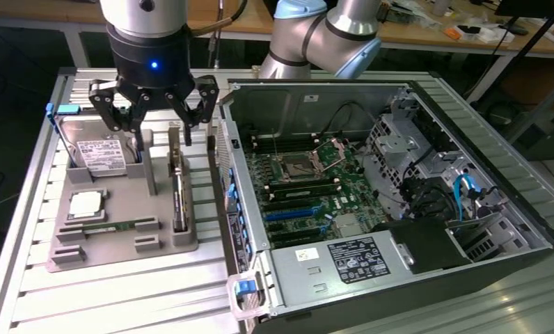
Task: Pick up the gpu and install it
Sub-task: 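Pick up the gpu and move the gpu toward the slot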
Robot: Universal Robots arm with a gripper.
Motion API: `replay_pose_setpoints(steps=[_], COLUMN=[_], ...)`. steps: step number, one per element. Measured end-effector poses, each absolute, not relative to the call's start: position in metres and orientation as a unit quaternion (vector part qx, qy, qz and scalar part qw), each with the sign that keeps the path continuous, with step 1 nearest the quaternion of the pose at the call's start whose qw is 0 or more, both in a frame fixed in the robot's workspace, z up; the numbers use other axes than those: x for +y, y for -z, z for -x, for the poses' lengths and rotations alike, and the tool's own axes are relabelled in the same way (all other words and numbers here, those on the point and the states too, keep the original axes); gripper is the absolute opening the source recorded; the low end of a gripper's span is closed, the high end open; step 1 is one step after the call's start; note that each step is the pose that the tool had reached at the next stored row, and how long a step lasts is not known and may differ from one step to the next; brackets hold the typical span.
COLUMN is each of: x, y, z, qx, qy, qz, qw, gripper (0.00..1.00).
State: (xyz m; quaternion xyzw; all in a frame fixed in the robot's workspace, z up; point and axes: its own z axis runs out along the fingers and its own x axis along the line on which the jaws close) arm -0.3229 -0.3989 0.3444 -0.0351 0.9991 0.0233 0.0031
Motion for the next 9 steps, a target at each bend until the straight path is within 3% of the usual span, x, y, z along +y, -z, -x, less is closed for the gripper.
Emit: replay_pose_setpoints(steps=[9], x=[-0.399], y=[-0.326], z=[0.323], qx=[0.999], qy=[-0.023], qz=[0.035], qw=[0.003], gripper=[0.66])
